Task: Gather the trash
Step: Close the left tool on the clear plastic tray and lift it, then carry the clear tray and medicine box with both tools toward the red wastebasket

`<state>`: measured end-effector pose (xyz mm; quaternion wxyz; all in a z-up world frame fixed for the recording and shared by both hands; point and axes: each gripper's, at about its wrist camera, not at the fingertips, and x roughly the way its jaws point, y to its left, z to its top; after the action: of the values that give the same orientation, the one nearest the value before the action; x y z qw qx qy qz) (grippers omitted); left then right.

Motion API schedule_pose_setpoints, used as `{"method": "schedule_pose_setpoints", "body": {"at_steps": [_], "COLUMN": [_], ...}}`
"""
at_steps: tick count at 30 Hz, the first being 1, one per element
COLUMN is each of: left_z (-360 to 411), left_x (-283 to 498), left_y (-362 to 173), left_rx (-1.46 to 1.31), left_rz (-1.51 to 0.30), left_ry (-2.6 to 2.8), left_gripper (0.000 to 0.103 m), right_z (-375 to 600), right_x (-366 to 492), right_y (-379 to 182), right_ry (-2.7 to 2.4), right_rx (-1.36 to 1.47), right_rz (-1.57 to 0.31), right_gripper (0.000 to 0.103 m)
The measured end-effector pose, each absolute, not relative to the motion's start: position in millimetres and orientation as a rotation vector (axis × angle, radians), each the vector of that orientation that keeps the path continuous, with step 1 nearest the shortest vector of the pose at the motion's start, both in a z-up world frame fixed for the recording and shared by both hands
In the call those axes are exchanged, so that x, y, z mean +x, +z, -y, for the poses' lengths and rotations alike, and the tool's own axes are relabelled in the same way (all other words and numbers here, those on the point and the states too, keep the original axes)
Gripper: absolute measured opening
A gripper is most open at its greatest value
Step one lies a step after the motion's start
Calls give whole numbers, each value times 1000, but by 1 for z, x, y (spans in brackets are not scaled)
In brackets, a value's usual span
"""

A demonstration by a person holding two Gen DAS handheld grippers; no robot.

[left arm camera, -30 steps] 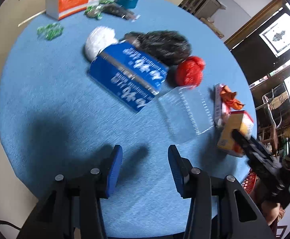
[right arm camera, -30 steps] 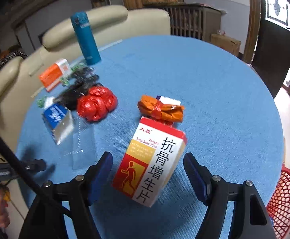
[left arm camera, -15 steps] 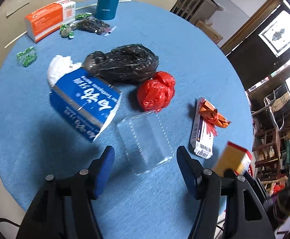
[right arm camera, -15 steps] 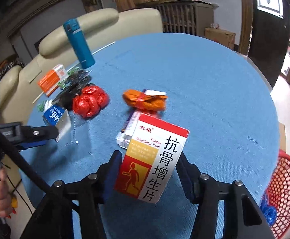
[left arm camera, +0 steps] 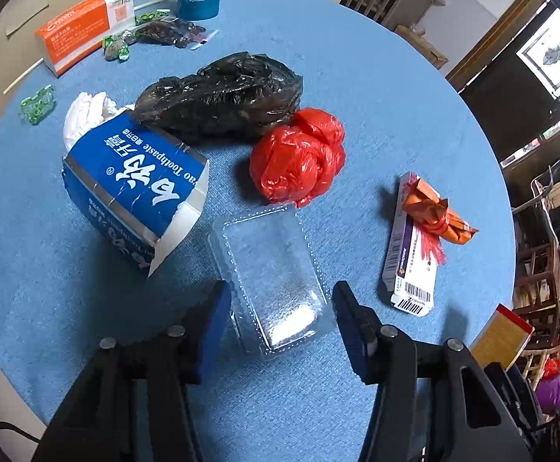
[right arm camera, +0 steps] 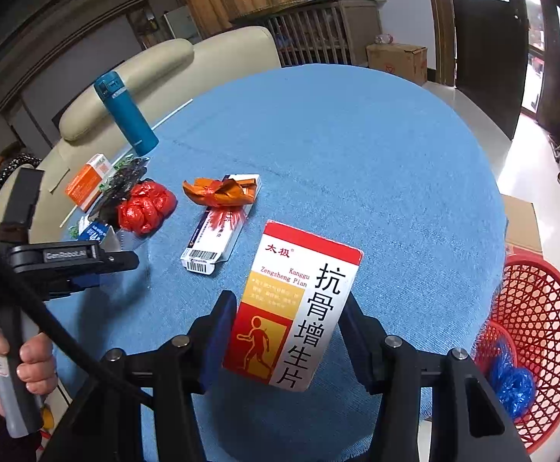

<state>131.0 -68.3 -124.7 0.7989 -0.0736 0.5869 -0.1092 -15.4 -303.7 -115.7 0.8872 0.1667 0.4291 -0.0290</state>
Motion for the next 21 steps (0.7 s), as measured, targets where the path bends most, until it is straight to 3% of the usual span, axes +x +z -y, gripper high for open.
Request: {"method": "schedule_pose_setpoints", "body": {"at_steps": [21], "left_z": [101], "left_x": [47], "left_y": [-54], "left_rx": [85], "left_rz": [-990], "left_ry": [-355], "left_gripper": [54], "right_z": [308], "right_x": [-50], "right_y": [-100], "right_ry": [-12], "right_rx": [359], "right_rz": [-790], "right_gripper": [57]}}
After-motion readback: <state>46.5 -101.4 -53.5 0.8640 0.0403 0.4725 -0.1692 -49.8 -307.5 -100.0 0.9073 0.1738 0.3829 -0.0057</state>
